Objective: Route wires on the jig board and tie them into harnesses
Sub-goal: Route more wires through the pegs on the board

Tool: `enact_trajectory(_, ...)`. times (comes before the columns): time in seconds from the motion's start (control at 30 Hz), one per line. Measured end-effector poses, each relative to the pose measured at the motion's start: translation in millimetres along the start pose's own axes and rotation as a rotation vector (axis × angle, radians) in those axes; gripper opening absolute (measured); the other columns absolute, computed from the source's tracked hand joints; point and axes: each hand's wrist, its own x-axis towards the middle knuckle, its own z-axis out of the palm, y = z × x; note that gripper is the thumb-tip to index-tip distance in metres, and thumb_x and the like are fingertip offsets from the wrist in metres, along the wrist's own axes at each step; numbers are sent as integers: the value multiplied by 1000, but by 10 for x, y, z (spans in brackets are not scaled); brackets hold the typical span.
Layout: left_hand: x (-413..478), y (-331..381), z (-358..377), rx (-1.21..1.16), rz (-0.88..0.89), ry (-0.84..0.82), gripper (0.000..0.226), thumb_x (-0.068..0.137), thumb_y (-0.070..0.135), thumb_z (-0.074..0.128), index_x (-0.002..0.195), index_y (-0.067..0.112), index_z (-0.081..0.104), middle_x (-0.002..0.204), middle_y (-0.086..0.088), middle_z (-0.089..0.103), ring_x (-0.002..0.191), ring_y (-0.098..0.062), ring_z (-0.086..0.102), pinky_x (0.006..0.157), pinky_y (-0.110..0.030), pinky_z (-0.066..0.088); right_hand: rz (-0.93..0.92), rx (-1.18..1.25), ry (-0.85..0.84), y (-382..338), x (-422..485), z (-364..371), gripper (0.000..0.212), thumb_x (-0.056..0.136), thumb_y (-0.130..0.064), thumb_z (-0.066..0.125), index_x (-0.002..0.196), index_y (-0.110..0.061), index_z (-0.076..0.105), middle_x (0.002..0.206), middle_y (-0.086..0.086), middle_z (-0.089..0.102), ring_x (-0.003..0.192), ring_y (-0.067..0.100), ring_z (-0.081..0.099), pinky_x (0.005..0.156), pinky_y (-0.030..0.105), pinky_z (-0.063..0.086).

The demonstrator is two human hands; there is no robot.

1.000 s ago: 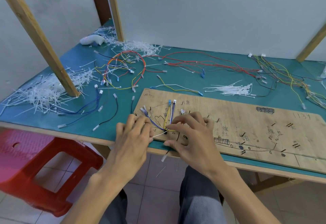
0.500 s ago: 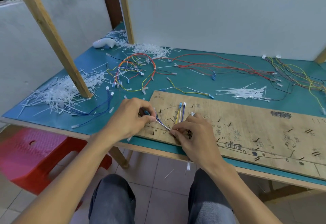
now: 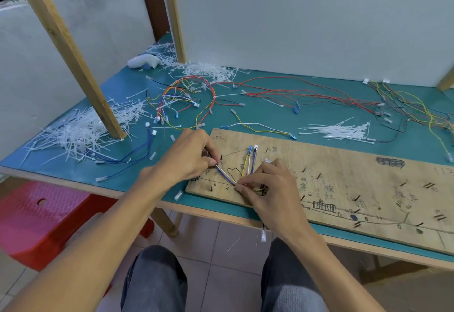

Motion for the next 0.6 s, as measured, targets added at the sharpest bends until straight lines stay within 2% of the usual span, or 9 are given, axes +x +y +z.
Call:
enact_trajectory(0.07,-1,8,16,16,27,0,19,81,11,89,77,29,83,80,15,68,75,3,62,59,-6,41,10,26,21,16,6,-3,13,80,-36,90,91,-33,84,77,-15,60,89,14,48,79,39,47)
enact_trajectory(0.13,-1,41,54,48,57,1,23,81,6,87,79,29,83,89,14,71,85,-7,66,77,-25,54,39,50,36,31,8,-14,23,76,-43,91,96,-33,83,80,-18,60,91,12,48,79,32,45)
enact_trajectory(0.17,-8,61,80,64,66,5,26,81,3,84,81,28,83,90,11,72,86,-12,67,79,-28,55,49,54,38,33,5,-23,28,74,-46,91,97,-33,83,82,-18,59,92,12,48,79,29,44)
enact_trajectory(0.33,-96,56,93,40,57,24,37,80,-5,73,84,31,83,77,10,72,69,-2,62,58,-12,40,40,78,66,-25,-37,-87,43,71,-50,91,106,-26,82,96,-13,64,99,14,50,87,31,44)
enact_trajectory(0.37,-120,55,66,36,54,14,38,80,-4,72,88,31,83,81,9,73,72,-4,64,61,-13,44,41,107,113,-33,-56,-120,40,73,-47,91,105,-25,81,97,-12,65,100,15,53,88,30,44)
enact_trajectory(0.43,-174,94,19,80,89,-1,43,80,-5,68,99,31,82,98,5,74,89,-14,68,78,-28,55,35,145,222,-43,-105,-222,29,81,-40,88,103,-23,81,97,-11,66,101,17,58,87,28,46)
enact_trajectory(0.5,-233,166,-3,140,194,35,45,79,-5,64,106,27,81,107,6,70,102,-18,64,92,-38,53,-2,143,287,-57,-137,-360,17,90,-36,83,103,-25,80,96,-12,67,100,16,61,84,27,47)
enact_trajectory(0.6,-293,290,6,145,295,46,43,84,-1,59,109,26,80,111,10,71,110,-16,63,96,-38,53,-19,128,261,42,-46,-628,7,97,-36,77,100,-29,78,91,-17,70,93,13,64,79,19,44)
